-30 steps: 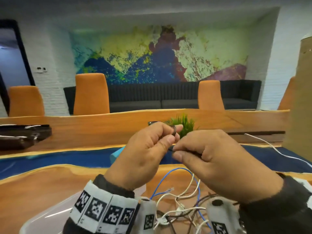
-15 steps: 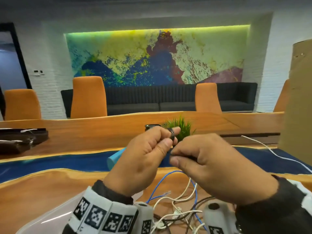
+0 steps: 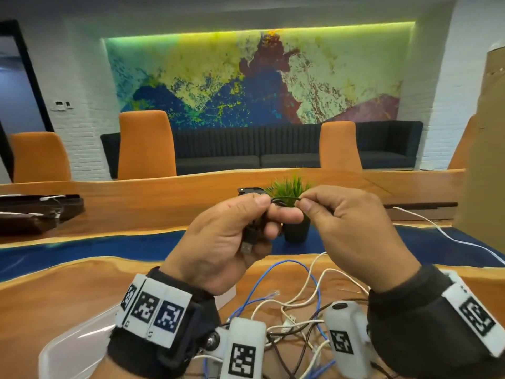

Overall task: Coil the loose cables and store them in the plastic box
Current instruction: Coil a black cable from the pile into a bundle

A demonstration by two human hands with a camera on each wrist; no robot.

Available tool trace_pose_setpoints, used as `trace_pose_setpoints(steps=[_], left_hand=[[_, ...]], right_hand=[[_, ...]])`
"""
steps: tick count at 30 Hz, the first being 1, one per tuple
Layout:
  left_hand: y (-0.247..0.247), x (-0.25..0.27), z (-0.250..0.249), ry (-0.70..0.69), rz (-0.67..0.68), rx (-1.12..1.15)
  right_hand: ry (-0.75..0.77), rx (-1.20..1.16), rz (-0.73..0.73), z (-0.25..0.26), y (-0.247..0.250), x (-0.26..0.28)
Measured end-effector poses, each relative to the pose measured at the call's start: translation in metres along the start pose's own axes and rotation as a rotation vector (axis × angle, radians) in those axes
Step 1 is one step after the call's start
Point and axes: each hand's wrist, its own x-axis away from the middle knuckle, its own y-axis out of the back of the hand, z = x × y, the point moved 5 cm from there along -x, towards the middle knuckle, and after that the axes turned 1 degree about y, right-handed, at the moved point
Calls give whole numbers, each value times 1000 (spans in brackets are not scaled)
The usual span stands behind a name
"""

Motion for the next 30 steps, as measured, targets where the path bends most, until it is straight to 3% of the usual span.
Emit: trace_pose_setpoints(steps=[2,4,5,7,8,10,12,14,18,23,27,30], left_hand=[[3,-1,-4,-35,-20,210],[7,-1,-12,-125,-41,311],[11,-1,-14,-183,-74,217],[14,1,-18,-311,-162,-251],[11,2,-17,-350,-147,-489],[6,1,-11,-370,-73,-762],[3,1,-9,-323,-36,-792],[-3,1,-5,-245,20,-777],[2,1,-1,-158,13,-689],[9,-2,-1,-75,-27,-239],[2,0,-5,-172,-73,-561],[0,1,-9,-201,-116,-662]], right_hand=[[-4,35,29,1,1,1],[15,61,209,10,-6,5],[54,77,334,18,-12,9],[177,111,497,39,-18,16],[231,109,489,47,-15,16],[260,64,322,49,1,10],[240,35,122,41,18,3],[211,42,30,29,20,1],[113,-21,63,13,-3,0],[-49,-561,204,17,-7,3],[-35,-609,111,18,-6,2],[-60,-647,109,16,-7,2]])
